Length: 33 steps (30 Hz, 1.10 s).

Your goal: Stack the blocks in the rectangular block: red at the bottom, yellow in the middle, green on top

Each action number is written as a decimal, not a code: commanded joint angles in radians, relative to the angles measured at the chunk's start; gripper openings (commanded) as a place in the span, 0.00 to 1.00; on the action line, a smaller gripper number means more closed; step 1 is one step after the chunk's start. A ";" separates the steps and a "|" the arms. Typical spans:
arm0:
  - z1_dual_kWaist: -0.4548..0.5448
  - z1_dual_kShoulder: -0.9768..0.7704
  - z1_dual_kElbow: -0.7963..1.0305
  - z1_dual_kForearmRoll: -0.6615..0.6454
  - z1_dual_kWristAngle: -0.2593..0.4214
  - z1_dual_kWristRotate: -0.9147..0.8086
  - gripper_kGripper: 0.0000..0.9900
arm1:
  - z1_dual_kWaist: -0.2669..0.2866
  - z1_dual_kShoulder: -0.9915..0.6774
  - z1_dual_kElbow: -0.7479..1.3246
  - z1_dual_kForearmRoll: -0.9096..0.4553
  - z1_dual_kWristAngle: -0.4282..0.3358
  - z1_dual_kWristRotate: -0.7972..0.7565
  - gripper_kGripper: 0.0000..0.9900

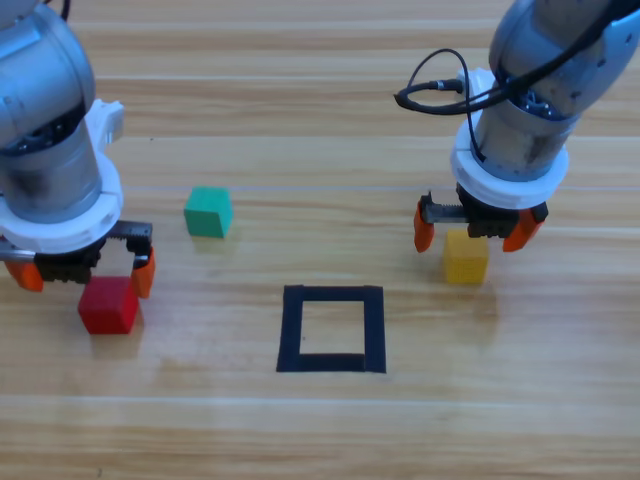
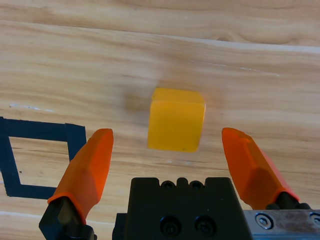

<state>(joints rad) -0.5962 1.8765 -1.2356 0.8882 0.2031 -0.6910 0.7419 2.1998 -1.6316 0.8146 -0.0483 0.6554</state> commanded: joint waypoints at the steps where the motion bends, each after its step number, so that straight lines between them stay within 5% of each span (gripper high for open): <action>1: 0.061 0.066 0.033 -0.058 -0.025 -0.013 1.00 | -0.025 0.100 -0.021 0.017 0.004 0.013 0.95; 8: 0.113 0.053 0.139 -0.201 -0.119 0.036 1.00 | -0.025 0.123 -0.027 0.018 0.004 0.026 0.89; 11: 0.115 0.055 0.160 -0.224 -0.126 0.036 1.00 | -0.025 0.120 -0.027 0.024 0.004 0.026 0.76; 15: 0.115 0.053 0.180 -0.249 -0.128 0.033 1.00 | -0.025 0.109 -0.027 0.032 0.001 0.024 0.24; 18: 0.115 0.058 0.197 -0.278 -0.126 0.031 0.99 | -0.025 0.109 -0.027 0.035 0.001 0.024 0.00; 33: 0.127 0.070 0.237 -0.367 -0.136 0.050 0.79 | -0.025 0.014 -0.047 0.133 -0.011 -0.028 0.00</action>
<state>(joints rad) -0.4952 1.9102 -1.0250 0.5439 0.0809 -0.6592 0.7415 2.2483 -1.6614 0.9108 -0.0484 0.6536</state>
